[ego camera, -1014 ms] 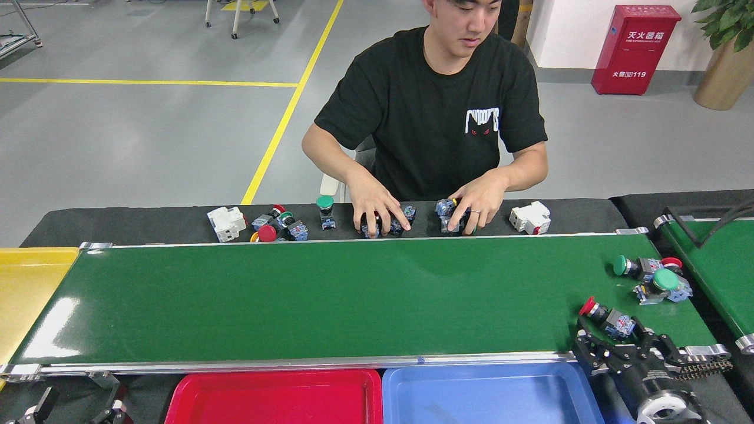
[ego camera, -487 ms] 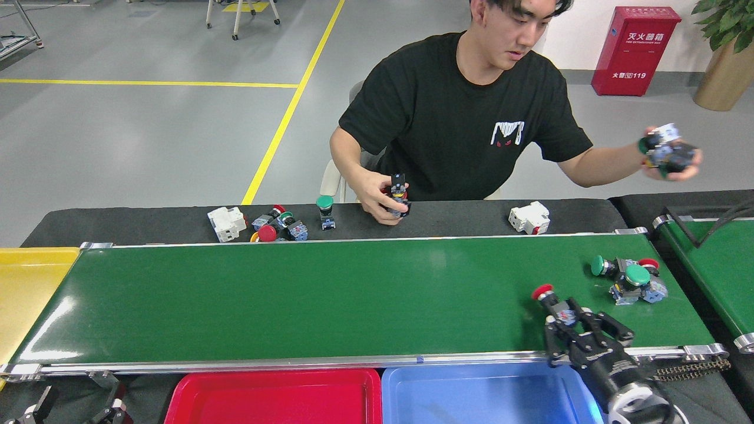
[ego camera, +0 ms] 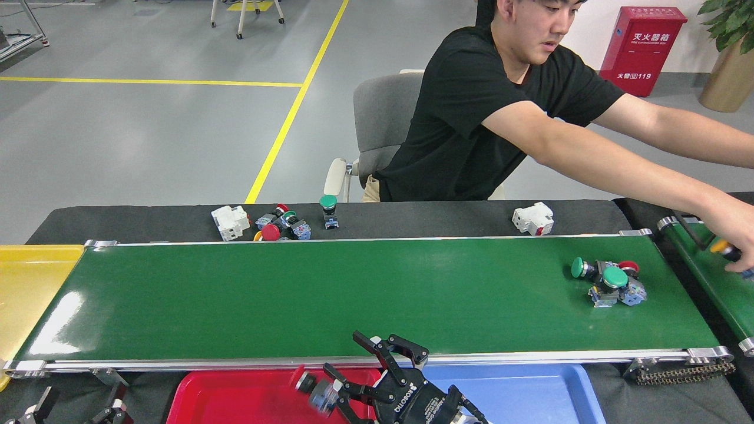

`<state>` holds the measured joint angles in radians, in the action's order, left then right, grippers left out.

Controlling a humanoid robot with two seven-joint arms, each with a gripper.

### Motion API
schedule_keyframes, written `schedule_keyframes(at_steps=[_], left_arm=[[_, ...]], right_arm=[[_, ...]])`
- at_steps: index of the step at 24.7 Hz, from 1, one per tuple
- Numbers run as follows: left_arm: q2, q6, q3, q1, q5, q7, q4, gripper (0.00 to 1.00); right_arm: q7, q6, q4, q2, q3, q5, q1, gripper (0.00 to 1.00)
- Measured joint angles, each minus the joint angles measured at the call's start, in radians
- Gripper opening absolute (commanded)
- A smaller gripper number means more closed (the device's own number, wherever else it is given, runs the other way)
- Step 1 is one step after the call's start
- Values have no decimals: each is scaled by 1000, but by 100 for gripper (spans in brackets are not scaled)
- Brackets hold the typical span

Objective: Pick switch part from conveyor to tray

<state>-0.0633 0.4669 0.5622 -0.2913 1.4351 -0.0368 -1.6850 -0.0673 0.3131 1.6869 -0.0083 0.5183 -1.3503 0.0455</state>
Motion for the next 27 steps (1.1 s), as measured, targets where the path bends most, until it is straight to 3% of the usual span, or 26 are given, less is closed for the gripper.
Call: schedule_keyframes(at_steps=[4,6,10,12,16,22,27], left_arm=[[0,0,4,0,0,0,0,100],[0,0,8,0,0,0,0,100],[0,0,7,0,0,0,0,100],[0,0,4,0,0,0,0,100],[0,0,2,0,0,0,0,100],[0,0,2,0,0,0,1,100],[0,0,1,0,0,0,1,100]], right_arm=[[7,-32,61,-11,-319,19,-174,97],[32,-77,65,33,-460,21,-270,97],[72,-168,66,68,-594,23,-327,97],[73,-227,65,70,-603,24,-315,97],[25,-315,8,53,-603,11,-185,97],[-33,-336,-111,53,-581,-62,-60,97],[-55,-342,-227,57,-572,-67,28,97]])
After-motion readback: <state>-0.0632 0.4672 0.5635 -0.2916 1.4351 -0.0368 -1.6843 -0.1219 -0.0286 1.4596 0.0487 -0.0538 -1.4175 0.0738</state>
